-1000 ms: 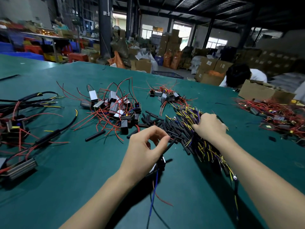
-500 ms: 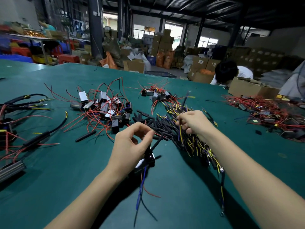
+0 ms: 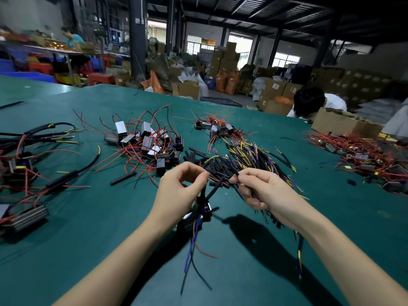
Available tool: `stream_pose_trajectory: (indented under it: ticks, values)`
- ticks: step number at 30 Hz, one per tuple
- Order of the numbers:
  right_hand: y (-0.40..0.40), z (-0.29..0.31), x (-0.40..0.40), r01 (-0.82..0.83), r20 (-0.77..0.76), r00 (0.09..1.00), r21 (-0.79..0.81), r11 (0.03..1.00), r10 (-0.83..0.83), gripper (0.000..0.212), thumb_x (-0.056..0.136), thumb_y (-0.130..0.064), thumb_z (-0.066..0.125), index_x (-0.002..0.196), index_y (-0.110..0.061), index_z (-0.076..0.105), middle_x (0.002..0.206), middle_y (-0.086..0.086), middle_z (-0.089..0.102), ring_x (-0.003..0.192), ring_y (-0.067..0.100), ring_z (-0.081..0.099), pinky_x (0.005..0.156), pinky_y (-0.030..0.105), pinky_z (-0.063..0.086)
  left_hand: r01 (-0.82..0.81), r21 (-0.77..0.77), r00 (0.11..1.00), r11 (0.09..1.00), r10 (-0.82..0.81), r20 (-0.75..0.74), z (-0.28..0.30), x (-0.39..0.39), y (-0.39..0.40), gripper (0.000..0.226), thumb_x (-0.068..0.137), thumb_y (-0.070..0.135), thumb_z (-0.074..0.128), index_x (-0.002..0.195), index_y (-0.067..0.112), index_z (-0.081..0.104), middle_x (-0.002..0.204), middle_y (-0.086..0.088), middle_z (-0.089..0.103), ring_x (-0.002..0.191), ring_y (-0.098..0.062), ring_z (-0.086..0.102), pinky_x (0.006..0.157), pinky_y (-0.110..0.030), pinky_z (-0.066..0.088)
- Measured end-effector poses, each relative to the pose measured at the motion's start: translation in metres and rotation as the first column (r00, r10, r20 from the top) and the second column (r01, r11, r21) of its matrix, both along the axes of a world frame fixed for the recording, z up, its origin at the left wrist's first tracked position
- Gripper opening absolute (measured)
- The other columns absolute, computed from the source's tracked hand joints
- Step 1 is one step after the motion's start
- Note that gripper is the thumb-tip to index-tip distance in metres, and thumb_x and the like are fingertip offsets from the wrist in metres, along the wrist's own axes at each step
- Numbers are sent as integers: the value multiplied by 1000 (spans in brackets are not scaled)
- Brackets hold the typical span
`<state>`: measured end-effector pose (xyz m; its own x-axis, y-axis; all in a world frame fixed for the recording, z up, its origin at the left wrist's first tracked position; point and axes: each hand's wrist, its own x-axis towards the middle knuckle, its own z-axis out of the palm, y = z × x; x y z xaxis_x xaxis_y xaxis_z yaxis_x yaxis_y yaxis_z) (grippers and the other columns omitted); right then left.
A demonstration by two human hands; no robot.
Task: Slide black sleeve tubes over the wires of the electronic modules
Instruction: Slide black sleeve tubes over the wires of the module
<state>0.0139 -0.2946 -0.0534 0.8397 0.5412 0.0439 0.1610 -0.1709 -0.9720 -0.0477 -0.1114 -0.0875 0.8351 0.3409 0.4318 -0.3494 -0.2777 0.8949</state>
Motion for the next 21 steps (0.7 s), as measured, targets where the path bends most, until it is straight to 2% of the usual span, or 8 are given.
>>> stream_pose_trajectory:
  ticks: [3,8,12,17,21]
  values:
    - [0,0,-5,-67,7,998,47,997,67,22,96,-24,50,95,-8,65,60,-1,38,45,9,27,43,15,19,34,-62,999,997,-36,-23,-1,1,1,9,87,12,66,78,13,67,80,-7,70,74,-12,61,73,-25,48]
    - [0,-2,-6,-120,-12,992,82,989,122,25,91,-27,51,97,-7,64,58,-1,35,43,9,24,43,17,15,60,-107,997,992,-64,-38,0,2,-2,11,87,13,64,77,15,66,81,-6,72,69,-3,58,61,-10,42]
    - [-5,-6,-5,-136,-24,990,71,988,138,27,87,-31,53,96,-9,66,58,0,36,43,10,25,42,16,18,45,-120,998,992,-48,-28,0,1,-1,9,87,13,65,78,11,68,85,-8,72,72,-3,58,64,-11,42]
    - [-11,-9,-5,-174,3,985,-34,984,174,31,88,-33,53,99,-7,66,57,-2,38,44,11,28,42,15,22,22,-136,999,990,-27,-34,-1,1,0,8,85,17,68,79,11,70,84,-2,74,72,-2,60,66,-12,42]
    - [-15,-11,-7,-157,51,984,-209,965,171,18,96,-17,52,95,-6,66,55,-2,43,43,10,35,42,15,28,52,-158,997,986,-60,-42,-1,1,0,9,84,16,69,77,10,70,79,0,72,69,0,58,67,-11,42]
